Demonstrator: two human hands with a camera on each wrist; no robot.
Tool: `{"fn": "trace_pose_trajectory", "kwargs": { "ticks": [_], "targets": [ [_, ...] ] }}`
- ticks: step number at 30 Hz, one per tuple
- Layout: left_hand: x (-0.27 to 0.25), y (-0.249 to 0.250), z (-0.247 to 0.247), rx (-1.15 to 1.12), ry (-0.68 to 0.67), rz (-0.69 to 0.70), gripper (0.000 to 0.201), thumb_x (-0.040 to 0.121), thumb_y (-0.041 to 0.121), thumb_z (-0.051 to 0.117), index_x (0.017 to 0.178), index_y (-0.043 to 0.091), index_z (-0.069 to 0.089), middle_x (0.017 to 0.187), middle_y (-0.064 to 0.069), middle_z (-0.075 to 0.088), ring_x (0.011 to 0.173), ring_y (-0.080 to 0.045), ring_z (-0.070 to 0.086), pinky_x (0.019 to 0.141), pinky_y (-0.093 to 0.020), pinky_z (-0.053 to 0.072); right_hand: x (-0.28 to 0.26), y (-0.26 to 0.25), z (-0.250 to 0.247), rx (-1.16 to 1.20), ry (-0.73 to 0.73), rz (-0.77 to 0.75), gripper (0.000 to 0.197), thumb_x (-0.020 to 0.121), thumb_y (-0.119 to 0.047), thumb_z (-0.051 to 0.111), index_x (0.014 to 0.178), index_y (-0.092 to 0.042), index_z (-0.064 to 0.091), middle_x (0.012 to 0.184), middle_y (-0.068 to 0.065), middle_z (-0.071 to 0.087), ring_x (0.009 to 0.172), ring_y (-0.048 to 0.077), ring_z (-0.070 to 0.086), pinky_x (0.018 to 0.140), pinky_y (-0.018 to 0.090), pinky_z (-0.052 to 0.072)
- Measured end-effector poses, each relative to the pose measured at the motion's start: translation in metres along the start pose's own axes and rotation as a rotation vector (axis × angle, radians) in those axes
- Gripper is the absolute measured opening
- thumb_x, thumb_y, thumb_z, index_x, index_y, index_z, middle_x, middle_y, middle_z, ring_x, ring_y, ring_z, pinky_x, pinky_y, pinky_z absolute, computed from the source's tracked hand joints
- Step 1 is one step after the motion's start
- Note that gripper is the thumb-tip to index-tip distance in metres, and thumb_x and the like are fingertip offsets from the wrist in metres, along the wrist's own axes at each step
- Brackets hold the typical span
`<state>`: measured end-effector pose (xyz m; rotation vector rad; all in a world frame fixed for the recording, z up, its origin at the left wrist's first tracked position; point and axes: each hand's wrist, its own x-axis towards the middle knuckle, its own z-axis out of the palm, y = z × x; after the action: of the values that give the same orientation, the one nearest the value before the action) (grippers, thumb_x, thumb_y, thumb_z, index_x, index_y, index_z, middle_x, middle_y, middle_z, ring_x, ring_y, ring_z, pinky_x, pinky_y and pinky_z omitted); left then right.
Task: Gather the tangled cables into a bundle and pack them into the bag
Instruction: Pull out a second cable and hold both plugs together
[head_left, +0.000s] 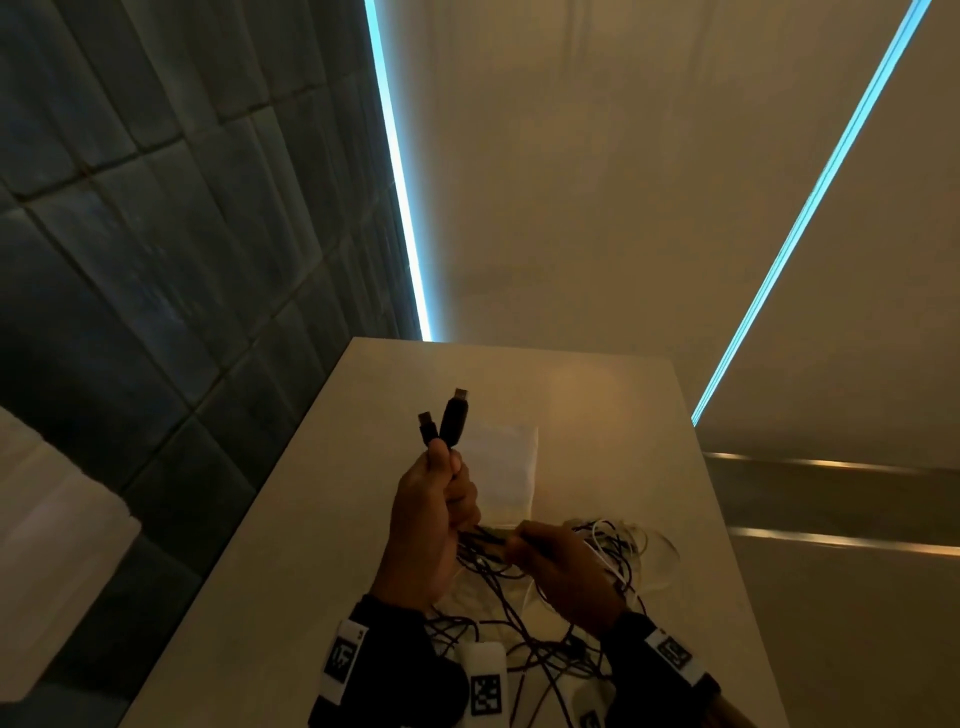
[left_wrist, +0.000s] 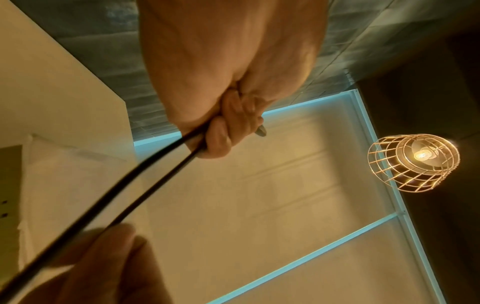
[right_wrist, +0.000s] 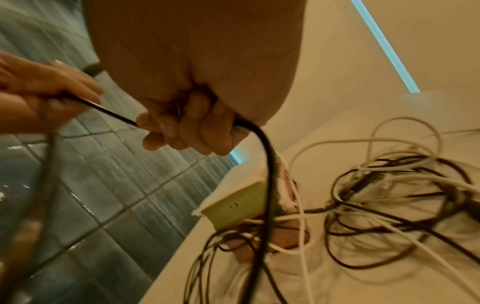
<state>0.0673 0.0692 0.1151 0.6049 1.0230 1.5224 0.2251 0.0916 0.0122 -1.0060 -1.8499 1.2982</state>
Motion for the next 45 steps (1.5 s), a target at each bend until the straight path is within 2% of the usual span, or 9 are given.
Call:
{"fn": "trace_pose_trajectory", "kwargs": {
  "ticks": [7, 14, 19, 22, 26, 28, 33, 37, 45],
  "targets": [
    [-0.005, 0.008, -0.008, -0.054, -0.009, -0.002, 0.032, 0.103, 0.024, 0.031, 0.074, 0.013, 0.039, 0.055, 0.006, 0.026, 0.043, -0.008, 0.018, 0.041, -0.022, 0.021, -0.013, 0.052, 0.001, -0.135, -0.016, 0.128, 0.029, 0.099, -0.014, 0.048, 0.075, -0.016, 0.064, 0.066, -0.026, 0.058, 0.067, -0.003, 0.054, 0.064, 0.009, 0.037],
    [-0.006, 0.011, -0.014, -0.117, 0.066, -0.025, 0.034, 0.104, 0.026, 0.029, 0.075, 0.014, 0.041, 0.052, 0.006, 0.026, 0.037, -0.006, 0.017, 0.038, -0.019, 0.017, -0.031, 0.082, 0.000, -0.073, -0.015, 0.330, 0.040, 0.098, -0.021, 0.050, 0.060, -0.030, 0.061, 0.060, -0.008, 0.054, 0.058, 0.004, 0.048, 0.061, 0.027, 0.040],
    [-0.006, 0.007, -0.013, 0.090, 0.188, -0.050, 0.032, 0.104, 0.027, 0.031, 0.076, 0.013, 0.040, 0.048, -0.002, 0.045, 0.033, -0.011, 0.024, 0.035, -0.019, 0.020, -0.003, -0.003, -0.009, 0.312, 0.212, 0.299, 0.022, 0.095, -0.017, 0.055, 0.075, -0.010, 0.061, 0.052, -0.004, 0.040, 0.043, 0.008, 0.035, 0.042, 0.020, 0.032],
    [-0.008, 0.007, -0.008, 0.173, 0.215, -0.068, 0.032, 0.104, 0.027, 0.031, 0.080, 0.013, 0.046, 0.059, -0.013, 0.065, 0.040, -0.018, 0.047, 0.037, -0.022, 0.032, 0.008, -0.065, -0.016, 0.475, 0.167, 0.090, 0.019, 0.095, -0.011, 0.053, 0.084, 0.004, 0.057, 0.054, 0.002, 0.037, 0.042, 0.011, 0.031, 0.041, 0.020, 0.030],
    [-0.016, 0.011, 0.003, -0.022, 0.106, -0.129, 0.033, 0.104, 0.029, 0.034, 0.088, 0.012, 0.058, 0.082, -0.018, 0.073, 0.070, -0.027, 0.071, 0.058, -0.033, 0.054, 0.005, -0.097, -0.012, 0.435, -0.050, -0.064, 0.019, 0.093, -0.002, 0.054, 0.074, -0.003, 0.060, 0.056, -0.009, 0.053, 0.048, 0.005, 0.044, 0.049, 0.019, 0.037],
    [-0.017, 0.015, 0.003, -0.195, 0.010, -0.136, 0.034, 0.101, 0.033, 0.036, 0.076, 0.015, 0.049, 0.083, -0.015, 0.068, 0.068, -0.025, 0.067, 0.065, -0.036, 0.053, 0.001, -0.089, -0.005, 0.358, -0.144, -0.045, 0.019, 0.092, -0.004, 0.058, 0.073, -0.008, 0.063, 0.058, -0.009, 0.054, 0.050, 0.004, 0.044, 0.052, 0.017, 0.036],
    [-0.014, 0.023, -0.001, -0.429, -0.075, -0.050, 0.028, 0.095, 0.030, 0.040, 0.073, 0.014, 0.045, 0.061, 0.004, 0.034, 0.045, -0.007, 0.027, 0.045, -0.021, 0.026, -0.008, -0.048, 0.002, 0.375, -0.108, 0.059, 0.024, 0.093, -0.022, 0.060, 0.072, -0.012, 0.062, 0.054, -0.009, 0.044, 0.046, 0.005, 0.034, 0.046, 0.019, 0.028],
    [-0.016, 0.017, -0.003, -0.365, -0.071, -0.027, 0.026, 0.095, 0.029, 0.041, 0.075, 0.012, 0.044, 0.061, 0.005, 0.031, 0.044, -0.005, 0.025, 0.042, -0.019, 0.023, -0.007, -0.017, 0.009, 0.257, -0.075, 0.028, 0.028, 0.092, -0.037, 0.057, 0.069, -0.021, 0.063, 0.058, -0.010, 0.047, 0.052, 0.005, 0.041, 0.052, 0.020, 0.033],
    [-0.015, 0.025, -0.013, -0.309, 0.032, 0.018, 0.033, 0.103, 0.026, 0.032, 0.076, 0.011, 0.044, 0.057, 0.005, 0.033, 0.039, -0.004, 0.024, 0.037, -0.018, 0.022, -0.022, 0.057, 0.015, 0.074, -0.040, 0.167, 0.034, 0.097, -0.023, 0.049, 0.067, -0.012, 0.059, 0.052, -0.009, 0.045, 0.048, 0.001, 0.040, 0.052, 0.018, 0.032]
  ]
}}
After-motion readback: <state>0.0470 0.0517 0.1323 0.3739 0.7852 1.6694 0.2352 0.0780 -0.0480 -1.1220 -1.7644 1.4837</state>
